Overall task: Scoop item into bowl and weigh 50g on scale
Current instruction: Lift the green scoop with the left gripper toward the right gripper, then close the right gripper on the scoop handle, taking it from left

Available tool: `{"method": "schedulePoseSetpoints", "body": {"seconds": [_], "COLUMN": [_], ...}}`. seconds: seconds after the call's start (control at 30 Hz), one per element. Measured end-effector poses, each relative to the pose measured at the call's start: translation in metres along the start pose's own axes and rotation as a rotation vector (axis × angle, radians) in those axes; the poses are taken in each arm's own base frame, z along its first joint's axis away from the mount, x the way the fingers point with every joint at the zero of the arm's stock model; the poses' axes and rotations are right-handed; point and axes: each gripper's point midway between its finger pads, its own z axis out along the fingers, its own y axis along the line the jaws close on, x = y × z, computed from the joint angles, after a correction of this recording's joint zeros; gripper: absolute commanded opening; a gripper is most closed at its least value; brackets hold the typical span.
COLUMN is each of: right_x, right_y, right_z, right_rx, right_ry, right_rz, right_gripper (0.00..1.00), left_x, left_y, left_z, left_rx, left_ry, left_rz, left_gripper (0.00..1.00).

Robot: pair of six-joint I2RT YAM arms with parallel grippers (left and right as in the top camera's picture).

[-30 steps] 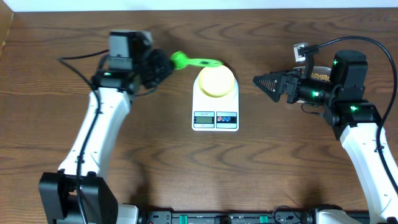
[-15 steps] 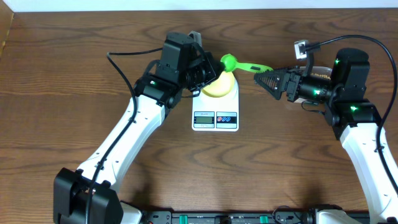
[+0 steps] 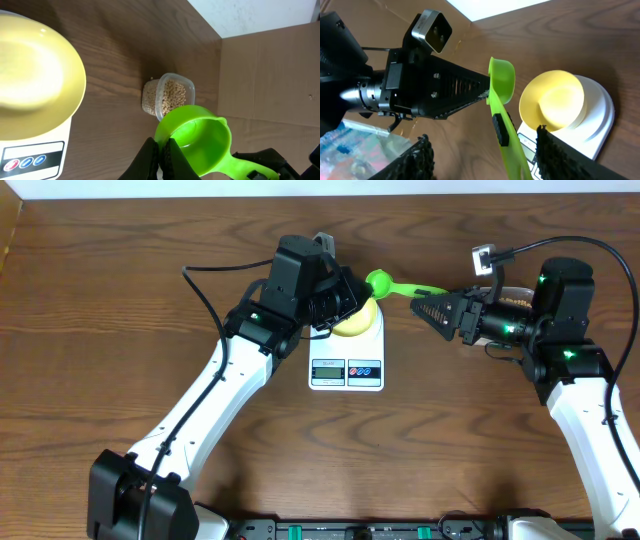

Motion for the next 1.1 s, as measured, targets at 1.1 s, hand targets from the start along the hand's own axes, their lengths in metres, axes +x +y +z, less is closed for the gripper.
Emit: {"method": "schedulePoseSetpoints", "body": {"seconds": [1.1], "right_x": [0.0020], "right_y": [-0.0066], "right_z": [-0.0001], "right_rx": [0.034], "right_ry": [0.002], "right_rz": [-0.017], "right_gripper": [0.27], "left_x": [0.0027], "left_y": [0.0017], "left_z": [0.0000], "left_rx": [-0.005], "left_ry": [0.013], "left_rz": [0.109], "left_gripper": [0.08]}}
